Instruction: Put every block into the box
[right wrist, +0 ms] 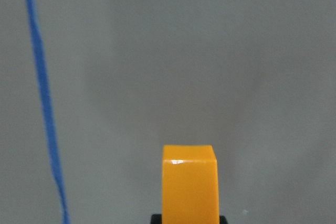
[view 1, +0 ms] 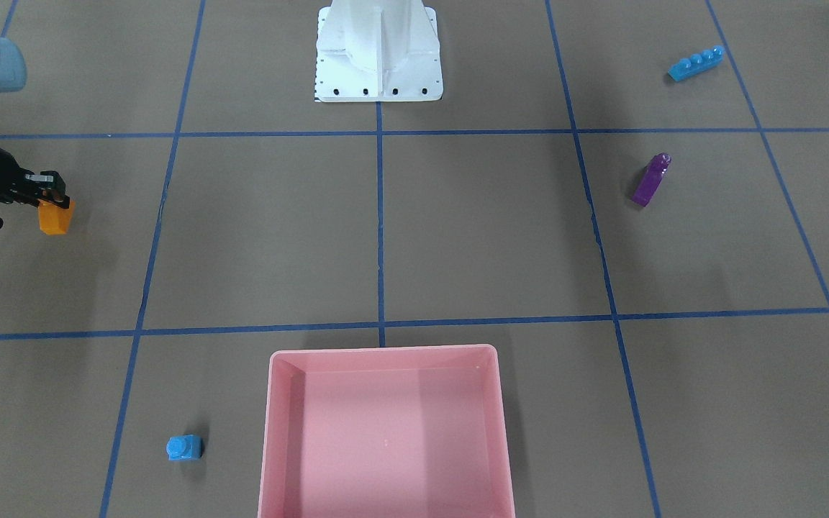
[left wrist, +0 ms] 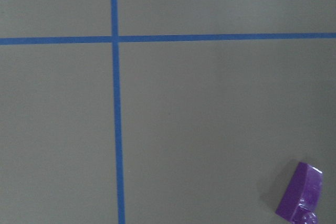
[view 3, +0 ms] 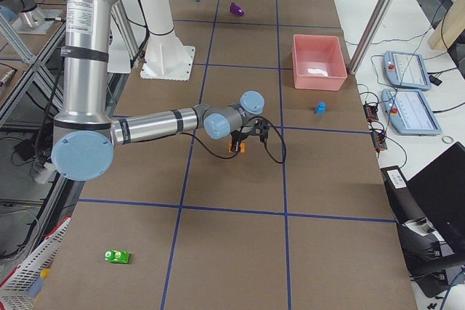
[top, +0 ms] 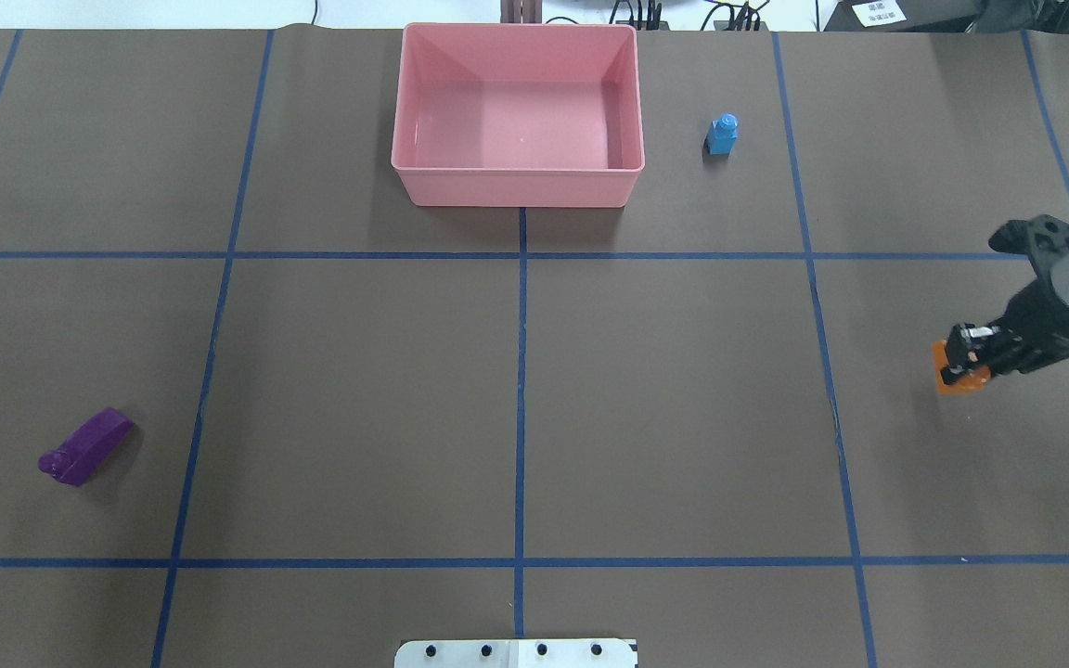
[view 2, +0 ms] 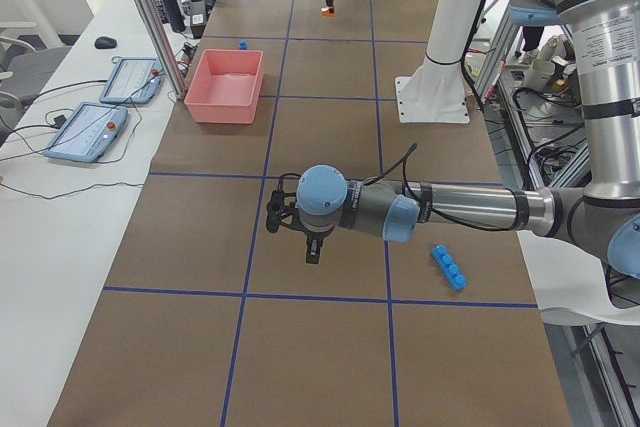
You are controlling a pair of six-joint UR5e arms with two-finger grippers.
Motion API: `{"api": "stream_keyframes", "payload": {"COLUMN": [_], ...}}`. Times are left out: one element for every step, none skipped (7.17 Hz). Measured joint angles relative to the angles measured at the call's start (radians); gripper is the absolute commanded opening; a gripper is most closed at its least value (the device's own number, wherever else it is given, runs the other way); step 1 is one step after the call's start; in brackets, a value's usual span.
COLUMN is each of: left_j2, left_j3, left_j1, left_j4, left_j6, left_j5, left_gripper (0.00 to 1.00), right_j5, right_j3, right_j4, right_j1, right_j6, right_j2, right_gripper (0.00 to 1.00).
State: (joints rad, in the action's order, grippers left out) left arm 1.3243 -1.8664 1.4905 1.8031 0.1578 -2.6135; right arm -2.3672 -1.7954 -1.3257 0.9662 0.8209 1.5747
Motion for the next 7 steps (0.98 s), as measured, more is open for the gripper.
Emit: {"api": "stream_keyframes", "payload": {"left_j2": [0.005,0.008,0.010,0.013,0.014,0.015,0.014], "left_j3": [-0.007,-0.013,-0.017,-0.026,-0.039,-0.052,-0.060], "left_j1": [-0.070,-0.148,-0.225,-0.301,-0.371,-0.422,-0.457], "left_j4": [0.071,0.147,0.205,0.235,0.247,0.251,0.252], "left_j6": [0.060,0.121,0.170,0.204,0.235,0.263,0.279], "left_j5": [0.005,0.033,0.077,0.141,0.202,0.231,0.244], "left_gripper": [1.00,1.00,1.00,1.00,1.00,1.00,1.00], "right_j5": [0.003,0.008,0.023,0.042,0.061,0.093,0.139], "right_j3": [0.009,0.039,0.094,0.180,0.298,0.422,0.554], "right_j4": [-0.011,-0.017,-0.019,-0.019,-0.017,-0.016,-0.014], "right_j1": [-0.001,-0.002,-0.003,-0.004,-0.006,-0.008,-0.013], "right_j6": [0.082,0.121,0.140,0.159,0.196,0.227,0.240], "right_j2": [-0.092,-0.199,-0.317,-0.451,-0.600,-0.736,-0.867], "right_gripper": [0.00,0.00,0.00,0.00,0.00,0.00,0.00]}}
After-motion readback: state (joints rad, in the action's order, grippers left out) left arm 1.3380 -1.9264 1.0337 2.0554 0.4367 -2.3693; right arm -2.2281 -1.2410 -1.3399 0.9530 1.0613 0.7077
